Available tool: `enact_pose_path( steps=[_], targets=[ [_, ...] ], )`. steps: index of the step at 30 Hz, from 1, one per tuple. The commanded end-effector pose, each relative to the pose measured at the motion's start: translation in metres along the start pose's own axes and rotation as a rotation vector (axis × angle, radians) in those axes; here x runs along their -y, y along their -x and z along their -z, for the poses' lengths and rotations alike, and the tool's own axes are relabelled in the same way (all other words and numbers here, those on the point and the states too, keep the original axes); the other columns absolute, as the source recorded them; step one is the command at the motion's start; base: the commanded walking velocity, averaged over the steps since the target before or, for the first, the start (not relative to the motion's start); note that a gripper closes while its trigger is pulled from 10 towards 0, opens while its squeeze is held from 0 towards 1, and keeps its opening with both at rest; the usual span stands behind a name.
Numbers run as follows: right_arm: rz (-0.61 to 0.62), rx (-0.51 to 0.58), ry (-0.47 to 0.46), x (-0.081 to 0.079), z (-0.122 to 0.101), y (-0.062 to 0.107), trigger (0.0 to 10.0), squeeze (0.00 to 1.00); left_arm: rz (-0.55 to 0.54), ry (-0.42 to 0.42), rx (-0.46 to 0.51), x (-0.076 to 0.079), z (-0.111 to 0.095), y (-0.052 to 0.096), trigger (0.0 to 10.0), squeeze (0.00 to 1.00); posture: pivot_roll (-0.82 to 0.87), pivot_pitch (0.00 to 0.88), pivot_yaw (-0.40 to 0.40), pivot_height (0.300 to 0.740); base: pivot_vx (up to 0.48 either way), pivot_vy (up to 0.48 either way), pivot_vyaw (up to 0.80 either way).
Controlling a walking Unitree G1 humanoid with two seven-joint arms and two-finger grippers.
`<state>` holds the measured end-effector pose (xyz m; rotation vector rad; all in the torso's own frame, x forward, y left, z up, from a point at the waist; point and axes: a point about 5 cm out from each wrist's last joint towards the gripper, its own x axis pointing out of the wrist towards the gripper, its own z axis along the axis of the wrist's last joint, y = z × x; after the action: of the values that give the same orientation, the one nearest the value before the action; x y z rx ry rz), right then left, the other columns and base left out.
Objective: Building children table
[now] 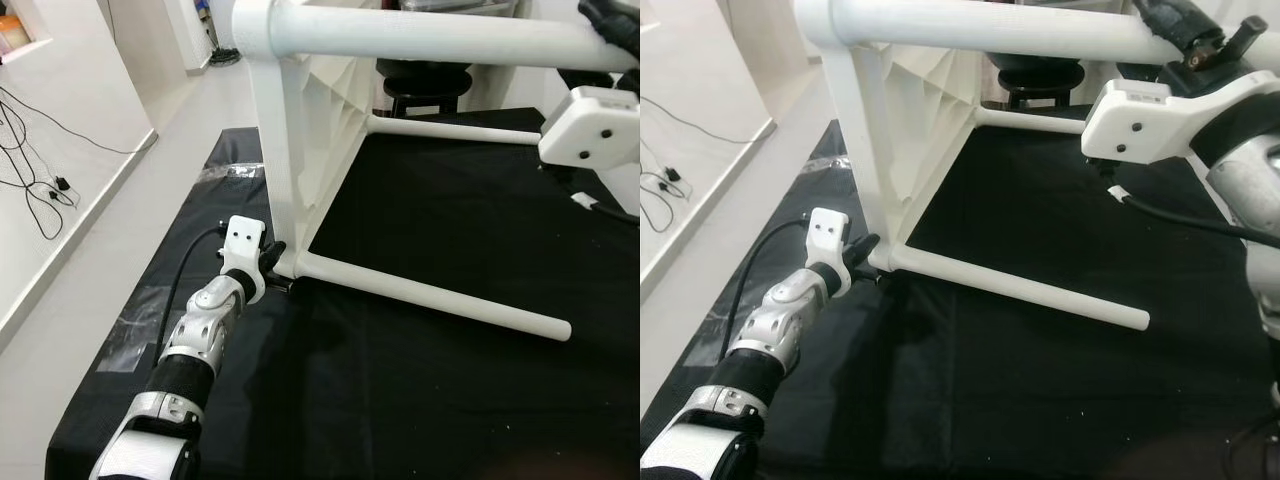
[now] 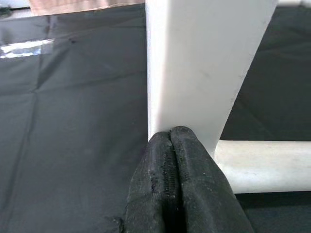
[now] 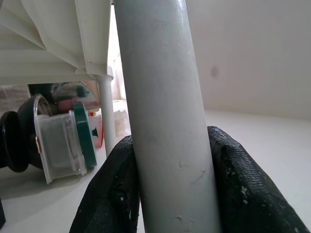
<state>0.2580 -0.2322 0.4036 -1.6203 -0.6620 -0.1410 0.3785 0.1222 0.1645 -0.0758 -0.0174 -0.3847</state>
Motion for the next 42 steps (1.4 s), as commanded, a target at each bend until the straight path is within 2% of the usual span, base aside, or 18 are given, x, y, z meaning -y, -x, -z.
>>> enact_pose_path(
  steps=[1,2,3,5,7,10,15,17,19,21,23,25,29,31,34,38,40,42],
  targets=[
    [-0.015,0.058,-0.060,-0.005,-0.010,0.000,0.0,0.00,0.189,0.052,0.078,0.022,-0.015,-0.005,10.0,0.00,-0.22,0.155,0.110,0.740,0.000,0.000,0.00],
    [-0.015,0.058,-0.060,-0.005,-0.010,0.000,0.0,0.00,0.189,0.052,0.078,0.022,-0.015,-0.005,10.0,0.00,-0.22,0.155,0.110,0.740,0.000,0.000,0.00],
    [-0.016,0.059,-0.063,-0.005,-0.011,0.000,0.0,0.00,0.280,0.067,0.085,0.032,-0.017,-0.004,10.0,0.00,-0.22,0.158,0.112,0.740,0.000,0.000,0.00],
    [-0.017,0.059,-0.065,-0.005,-0.011,0.000,0.0,0.00,0.362,0.063,0.084,0.040,-0.017,-0.002,10.0,0.00,-0.22,0.158,0.112,0.740,0.000,0.000,0.00],
    [-0.017,0.059,-0.065,-0.005,-0.011,0.000,0.0,0.00,0.362,0.063,0.084,0.040,-0.017,-0.002,10.0,0.00,-0.22,0.158,0.112,0.740,0.000,0.000,0.00],
    [-0.018,0.061,-0.071,-0.006,-0.012,0.000,0.0,0.00,0.493,0.053,0.059,0.050,-0.015,0.004,10.0,0.00,-0.21,0.166,0.117,0.740,0.000,0.000,0.00],
    [-0.019,0.064,-0.087,-0.008,-0.013,-0.001,0.0,0.00,0.481,0.000,0.074,0.043,-0.020,0.002,10.0,0.00,-0.20,0.177,0.117,0.740,0.000,0.000,0.00],
    [-0.019,0.066,-0.099,-0.008,-0.014,-0.002,0.0,0.00,0.370,-0.055,0.114,0.026,-0.030,-0.007,10.0,0.00,-0.21,0.189,0.117,0.740,0.000,0.000,0.00],
    [-0.019,0.067,-0.101,-0.007,-0.014,-0.002,0.0,0.00,0.321,-0.069,0.131,0.019,-0.035,-0.010,10.0,0.00,-0.21,0.191,0.118,0.740,0.000,0.000,0.00],
    [-0.019,0.067,-0.101,-0.007,-0.014,-0.002,0.0,0.00,0.321,-0.069,0.131,0.019,-0.035,-0.010,10.0,0.00,-0.21,0.191,0.118,0.740,0.000,0.000,0.00],
    [-0.016,0.065,-0.106,-0.005,-0.014,-0.001,0.0,0.00,0.234,-0.087,0.165,0.003,-0.046,-0.015,10.0,0.00,-0.23,0.202,0.118,0.740,0.000,0.000,0.00],
    [-0.016,0.065,-0.106,-0.005,-0.014,-0.001,0.0,0.00,0.234,-0.087,0.165,0.003,-0.046,-0.015,10.0,0.00,-0.23,0.202,0.118,0.740,0.000,0.000,0.00],
    [-0.015,0.060,-0.112,-0.004,-0.014,0.000,0.0,0.00,0.152,-0.106,0.181,-0.012,-0.051,-0.015,10.0,0.00,-0.25,0.215,0.122,0.740,0.000,0.000,0.00],
    [-0.016,0.056,-0.115,-0.003,-0.014,0.000,0.0,0.00,0.103,-0.113,0.176,-0.020,-0.051,-0.014,10.0,0.00,-0.27,0.223,0.125,0.740,0.000,0.000,0.00],
    [-0.017,0.013,-0.107,0.002,-0.006,0.005,0.0,0.00,-0.039,-0.105,0.187,-0.047,-0.051,-0.004,10.0,0.00,-0.27,0.231,0.128,0.740,0.000,0.000,0.00],
    [-0.011,-0.026,-0.111,0.003,0.000,0.006,0.0,0.00,-0.107,-0.113,0.218,-0.062,-0.051,0.004,10.0,0.00,-0.26,0.227,0.121,0.740,0.000,0.000,0.00],
    [-0.011,-0.026,-0.111,0.003,0.000,0.006,0.0,0.00,-0.107,-0.113,0.218,-0.062,-0.051,0.004,10.0,0.00,-0.26,0.227,0.121,0.740,0.000,0.000,0.00],
    [0.004,-0.082,-0.142,0.002,0.010,0.009,0.0,0.00,-0.188,-0.162,0.224,-0.084,-0.055,0.017,10.0,0.00,-0.25,0.219,0.120,0.740,0.000,0.000,0.00]
  ],
)
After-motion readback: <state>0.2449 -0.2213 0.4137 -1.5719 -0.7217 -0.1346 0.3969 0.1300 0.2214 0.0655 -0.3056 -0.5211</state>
